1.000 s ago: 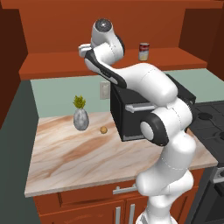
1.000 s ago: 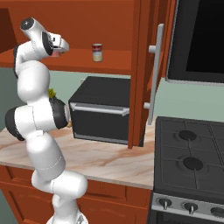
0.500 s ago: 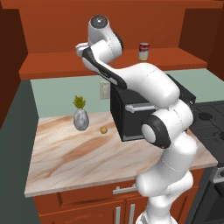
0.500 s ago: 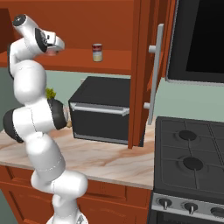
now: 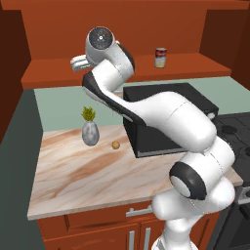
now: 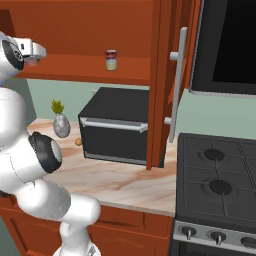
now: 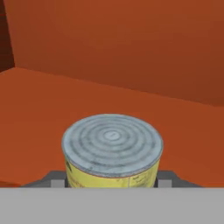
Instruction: Restock the canned food cabinet by taking the new fresh canned food from the counter and placing it in the cabinet. Then, take the old canned food from the cabinet and place it on the counter.
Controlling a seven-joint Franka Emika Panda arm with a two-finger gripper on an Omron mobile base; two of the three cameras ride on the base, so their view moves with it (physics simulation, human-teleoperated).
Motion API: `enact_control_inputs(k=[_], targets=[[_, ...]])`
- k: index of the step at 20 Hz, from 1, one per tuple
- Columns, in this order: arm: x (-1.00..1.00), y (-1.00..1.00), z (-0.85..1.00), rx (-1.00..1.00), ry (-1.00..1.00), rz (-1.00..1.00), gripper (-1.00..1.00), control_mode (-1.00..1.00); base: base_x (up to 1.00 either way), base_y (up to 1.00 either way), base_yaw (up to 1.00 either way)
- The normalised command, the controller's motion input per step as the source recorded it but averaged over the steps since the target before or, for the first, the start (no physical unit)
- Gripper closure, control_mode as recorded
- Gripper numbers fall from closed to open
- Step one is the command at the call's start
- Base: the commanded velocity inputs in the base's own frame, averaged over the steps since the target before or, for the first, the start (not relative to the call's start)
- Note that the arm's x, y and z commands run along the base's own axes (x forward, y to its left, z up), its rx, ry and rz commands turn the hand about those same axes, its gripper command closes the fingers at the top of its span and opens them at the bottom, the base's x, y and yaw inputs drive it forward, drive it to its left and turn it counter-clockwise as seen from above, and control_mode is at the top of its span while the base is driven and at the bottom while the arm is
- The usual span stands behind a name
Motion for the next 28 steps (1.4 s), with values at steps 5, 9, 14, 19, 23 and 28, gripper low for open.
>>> enact_control_inputs(k=[5,9,14,19,23,28], targets=[[-1.00,0.08,0.04,0.02,0.00,0.30,1.00,-1.00,0.00,0.00,0.00],[-1.00,0.00,-0.36,0.08,0.14,0.39,1.00,-1.00,0.00,0.00,0.00],[-0.92,0.00,-1.00,0.00,0.28,0.38,1.00,-1.00,0.00,0.00,0.00],[-0.17,0.00,-1.00,0.00,0.18,0.24,1.00,-1.00,0.00,0.00,0.00],[0.41,0.03,-0.99,-0.04,0.07,0.05,1.00,-1.00,0.00,0.00,0.00],[0.30,0.01,-0.95,-0.09,0.01,0.04,1.00,-1.00,0.00,0.00,0.00]])
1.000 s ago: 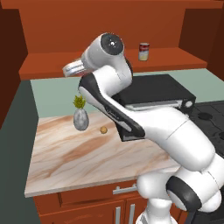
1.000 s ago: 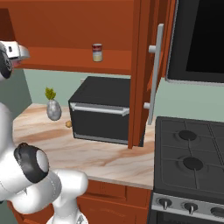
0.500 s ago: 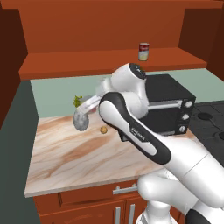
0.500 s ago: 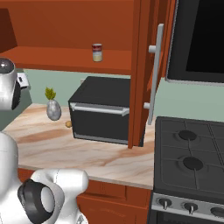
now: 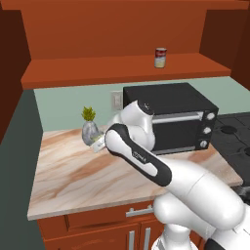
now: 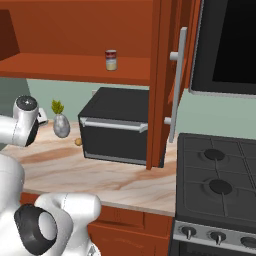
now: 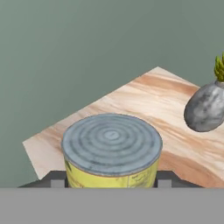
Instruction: Restock the canned food cabinet by taking the new fresh canned food from the counter and placing it in the cabinet. Then, take the old canned food from the cabinet and place it on the counter.
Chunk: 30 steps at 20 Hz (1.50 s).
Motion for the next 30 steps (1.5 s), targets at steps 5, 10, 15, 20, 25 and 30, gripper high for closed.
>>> enact_control_inputs(k=[5,10,15,20,25,30], targets=[[0.25,0.11,-0.94,-0.05,0.05,0.02,1.00,-1.00,0.00,0.00,0.00],[0.42,0.23,-0.82,-0.02,0.00,0.01,1.00,-1.00,0.00,0.00,0.00],[0.13,0.08,-0.96,0.00,-0.02,0.01,1.00,-1.00,0.00,0.00,0.00],[-0.30,0.00,-0.63,0.00,0.00,0.00,-1.00,-1.00,0.00,0.00,0.00],[-0.01,0.00,0.26,0.01,0.00,-0.06,-1.00,-1.00,0.00,0.00,0.00],[0.00,0.00,0.96,0.03,0.00,-0.07,-1.00,-1.00,0.00,0.00,0.00]])
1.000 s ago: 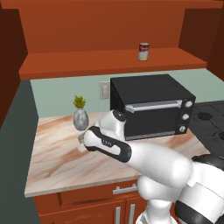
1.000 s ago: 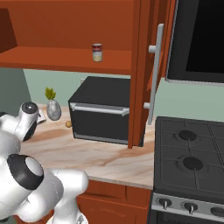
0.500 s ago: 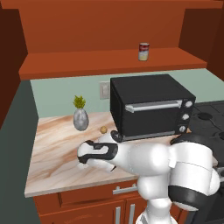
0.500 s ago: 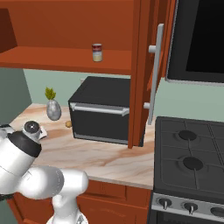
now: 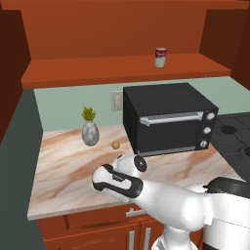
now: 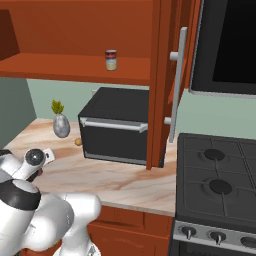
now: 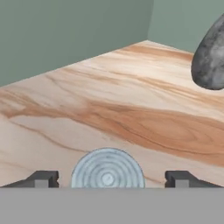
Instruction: Restock the canned food cabinet by taking the new fresh canned food from the counter and placing it in the cabinet. Then, take the old canned food from the cabinet and place it on the counter.
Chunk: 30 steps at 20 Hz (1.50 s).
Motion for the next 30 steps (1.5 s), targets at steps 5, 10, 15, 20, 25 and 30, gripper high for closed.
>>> enact_control_inputs(k=[5,10,15,20,25,30], targets=[[-0.06,0.00,1.00,0.01,0.01,-0.04,-1.00,-1.00,0.00,0.00,0.00],[-0.80,0.05,1.00,0.02,0.10,-0.09,-1.00,-1.00,0.00,0.00,0.00],[-0.79,0.03,1.00,0.00,0.10,-0.13,-1.00,-1.00,0.00,0.00,0.00],[-0.48,0.08,1.00,-0.02,0.00,-0.19,-1.00,-1.00,0.00,0.00,0.00],[-0.14,0.08,1.00,-0.12,0.00,-0.06,-1.00,-1.00,0.00,0.00,0.00],[-0.54,-0.70,1.00,0.06,-0.01,-0.11,-1.00,-1.00,0.00,0.00,0.00]])
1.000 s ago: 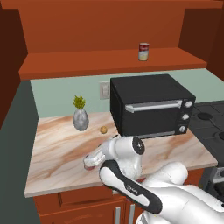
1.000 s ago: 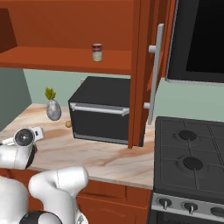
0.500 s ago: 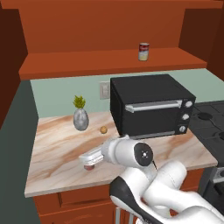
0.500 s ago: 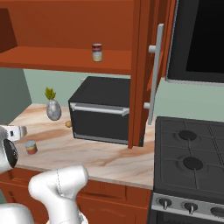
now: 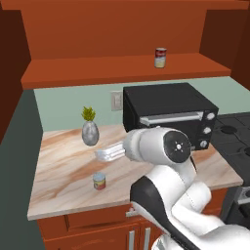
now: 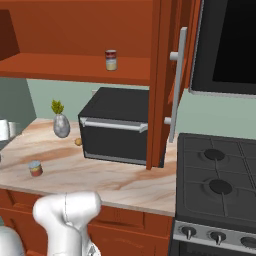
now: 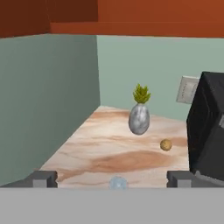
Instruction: Restock the canned food cabinet by taking the new fresh canned food from the counter and placing it in the cabinet. Then, take the old canned food from the cabinet and place it on the counter.
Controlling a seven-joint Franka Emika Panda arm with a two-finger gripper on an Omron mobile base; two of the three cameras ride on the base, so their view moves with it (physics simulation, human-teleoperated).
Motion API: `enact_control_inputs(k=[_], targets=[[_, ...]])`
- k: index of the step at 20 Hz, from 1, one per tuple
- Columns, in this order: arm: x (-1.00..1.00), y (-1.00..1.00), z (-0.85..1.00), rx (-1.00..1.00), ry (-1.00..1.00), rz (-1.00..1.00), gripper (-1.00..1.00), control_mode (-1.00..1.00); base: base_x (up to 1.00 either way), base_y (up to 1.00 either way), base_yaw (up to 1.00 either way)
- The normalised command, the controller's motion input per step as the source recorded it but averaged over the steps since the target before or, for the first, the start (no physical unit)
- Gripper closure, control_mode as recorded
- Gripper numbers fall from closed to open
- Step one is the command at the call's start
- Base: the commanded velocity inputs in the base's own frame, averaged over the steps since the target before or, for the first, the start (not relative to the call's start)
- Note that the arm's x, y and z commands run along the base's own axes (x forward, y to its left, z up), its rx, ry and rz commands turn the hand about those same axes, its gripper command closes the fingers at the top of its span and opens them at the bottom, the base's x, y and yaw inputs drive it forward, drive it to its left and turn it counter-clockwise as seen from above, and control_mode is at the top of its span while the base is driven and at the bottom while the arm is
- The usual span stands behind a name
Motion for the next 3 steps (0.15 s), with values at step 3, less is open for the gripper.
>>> enact_control_inputs(k=[3], targets=[[-0.20,-0.39,0.33,0.19,-0.13,-0.02,-1.00,-1.00,0.00,0.00,0.00]])
